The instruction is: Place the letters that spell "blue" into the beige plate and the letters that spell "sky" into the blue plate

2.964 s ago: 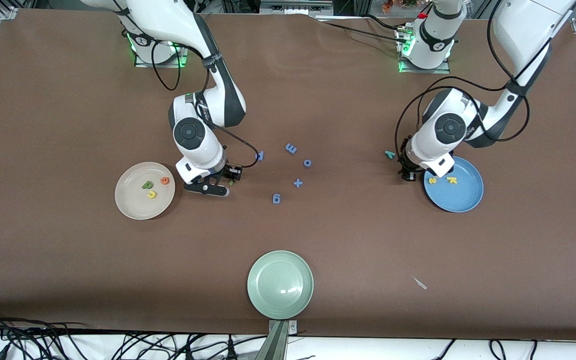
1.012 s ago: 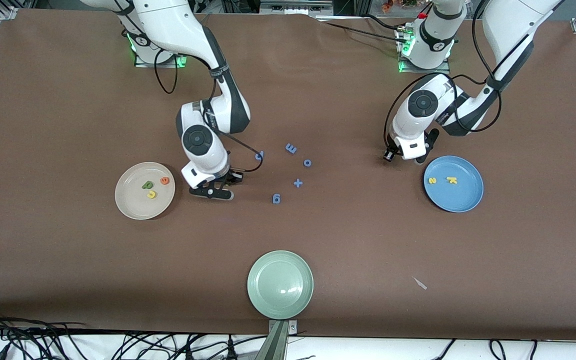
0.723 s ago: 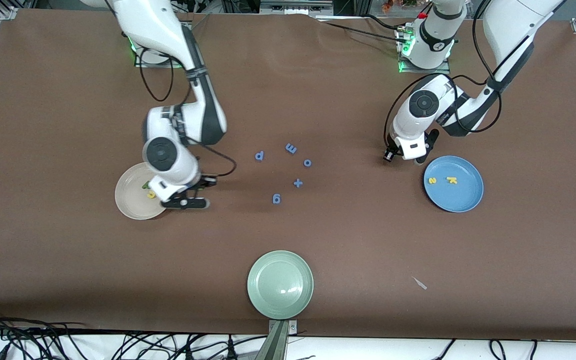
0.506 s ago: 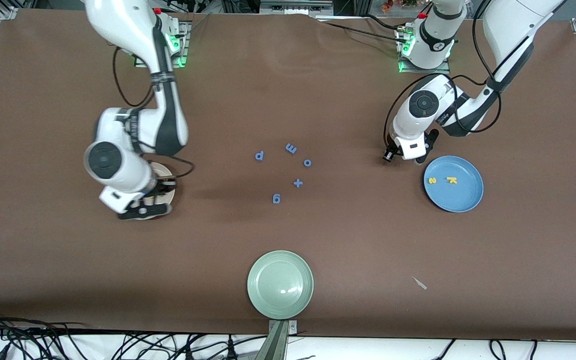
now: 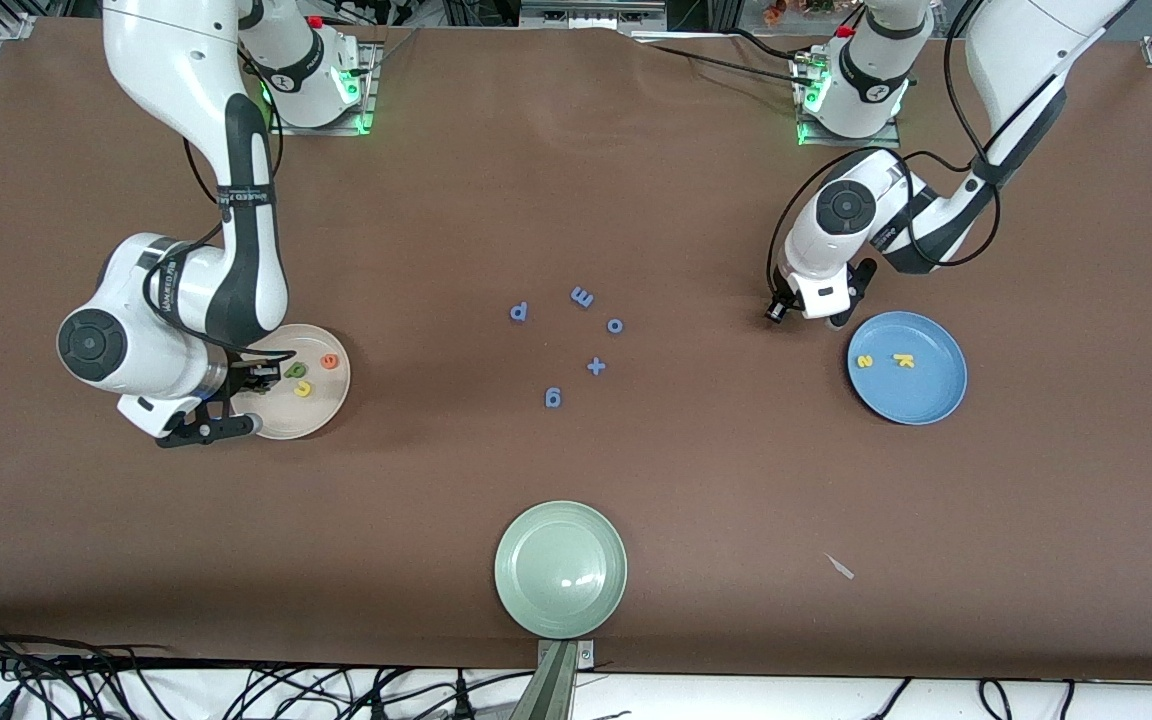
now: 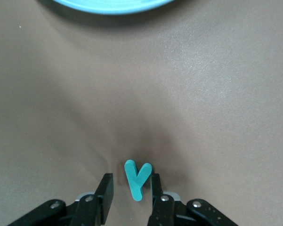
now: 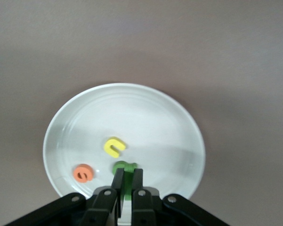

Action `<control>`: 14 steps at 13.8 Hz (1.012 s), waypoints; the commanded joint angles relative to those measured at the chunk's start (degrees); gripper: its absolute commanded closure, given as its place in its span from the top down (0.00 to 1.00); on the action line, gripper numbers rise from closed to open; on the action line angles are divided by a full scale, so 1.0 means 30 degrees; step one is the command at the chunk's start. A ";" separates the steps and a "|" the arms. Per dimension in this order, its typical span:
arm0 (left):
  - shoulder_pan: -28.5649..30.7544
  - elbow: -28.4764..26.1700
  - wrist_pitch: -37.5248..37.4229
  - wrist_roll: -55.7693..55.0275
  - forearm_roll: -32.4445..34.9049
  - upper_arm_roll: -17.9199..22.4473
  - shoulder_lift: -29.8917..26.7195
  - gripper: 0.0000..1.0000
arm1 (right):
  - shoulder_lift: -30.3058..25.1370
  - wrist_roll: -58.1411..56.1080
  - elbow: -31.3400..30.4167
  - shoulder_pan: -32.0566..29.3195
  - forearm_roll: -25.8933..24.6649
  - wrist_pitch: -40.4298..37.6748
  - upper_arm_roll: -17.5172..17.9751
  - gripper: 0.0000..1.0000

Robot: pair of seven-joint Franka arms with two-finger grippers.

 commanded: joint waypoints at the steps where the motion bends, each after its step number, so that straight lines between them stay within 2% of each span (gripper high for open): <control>1: 0.0329 -0.0171 0.0280 -0.0196 0.0762 -0.0082 0.0090 0.36 | -0.0114 -0.1005 -0.0380 -0.0302 0.0918 0.0045 0.0129 0.45; 2: 0.0329 -0.0171 0.0279 -0.0197 0.0762 -0.0082 0.0090 0.36 | -0.0143 -0.1005 -0.0351 -0.0302 0.0918 0.0015 0.0129 0.52; 4: 0.0329 -0.0171 0.0279 -0.0197 0.0762 -0.0082 0.0090 0.32 | -0.0172 -0.0946 -0.0322 -0.0244 0.0918 -0.0102 0.0129 0.53; 9: 0.0329 -0.0142 0.0279 -0.0314 0.0762 0.0006 0.0090 0.15 | -0.0377 0.0251 0.0582 0.0371 0.0889 -0.0248 0.0100 0.54; 14: 0.0652 0.0092 0.0075 -0.0344 0.0733 -0.0140 -0.0260 0.15 | -0.0231 0.3647 0.3599 0.0546 0.0422 -0.2501 0.0099 0.54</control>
